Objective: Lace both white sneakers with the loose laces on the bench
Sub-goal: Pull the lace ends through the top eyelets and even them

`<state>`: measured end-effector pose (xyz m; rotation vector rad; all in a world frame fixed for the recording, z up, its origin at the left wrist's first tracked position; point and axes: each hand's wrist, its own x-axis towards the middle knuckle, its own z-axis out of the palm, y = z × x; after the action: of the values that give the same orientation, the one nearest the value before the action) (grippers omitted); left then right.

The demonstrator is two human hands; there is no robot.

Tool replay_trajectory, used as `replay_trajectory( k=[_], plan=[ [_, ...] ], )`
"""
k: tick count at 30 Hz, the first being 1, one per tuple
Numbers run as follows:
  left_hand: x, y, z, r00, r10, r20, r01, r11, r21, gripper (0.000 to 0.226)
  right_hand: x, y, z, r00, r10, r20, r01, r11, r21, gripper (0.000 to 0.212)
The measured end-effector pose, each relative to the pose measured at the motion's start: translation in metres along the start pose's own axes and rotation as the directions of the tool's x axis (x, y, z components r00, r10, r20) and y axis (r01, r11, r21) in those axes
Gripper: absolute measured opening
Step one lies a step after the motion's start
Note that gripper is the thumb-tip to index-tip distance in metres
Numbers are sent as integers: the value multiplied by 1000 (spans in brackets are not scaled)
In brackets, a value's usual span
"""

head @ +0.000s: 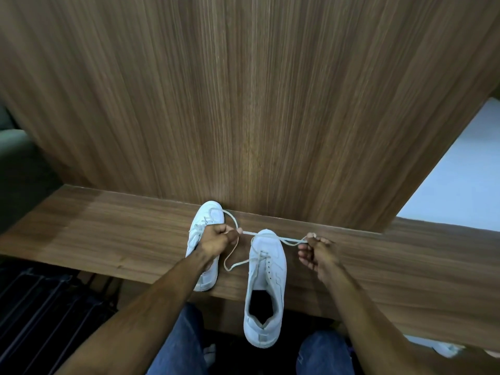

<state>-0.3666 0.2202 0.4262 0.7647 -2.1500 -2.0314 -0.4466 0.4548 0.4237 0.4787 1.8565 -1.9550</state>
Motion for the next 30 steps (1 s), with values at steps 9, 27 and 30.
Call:
replay_trajectory(
  k=[9,27,30],
  plan=[
    [15,50,22,977,-139,-161,2,763,-646,17,-3,23,27,1000,-10,5,10,1000,8,14],
    [11,-17,48,932,209,295,-354,691,630,12,-9,66,44,919,-182,350,392,343,-853,36],
    [5,-26,50,935,118,335,-345,530,775,20,-1,62,39,937,-177,301,349,466,-813,24]
  ],
)
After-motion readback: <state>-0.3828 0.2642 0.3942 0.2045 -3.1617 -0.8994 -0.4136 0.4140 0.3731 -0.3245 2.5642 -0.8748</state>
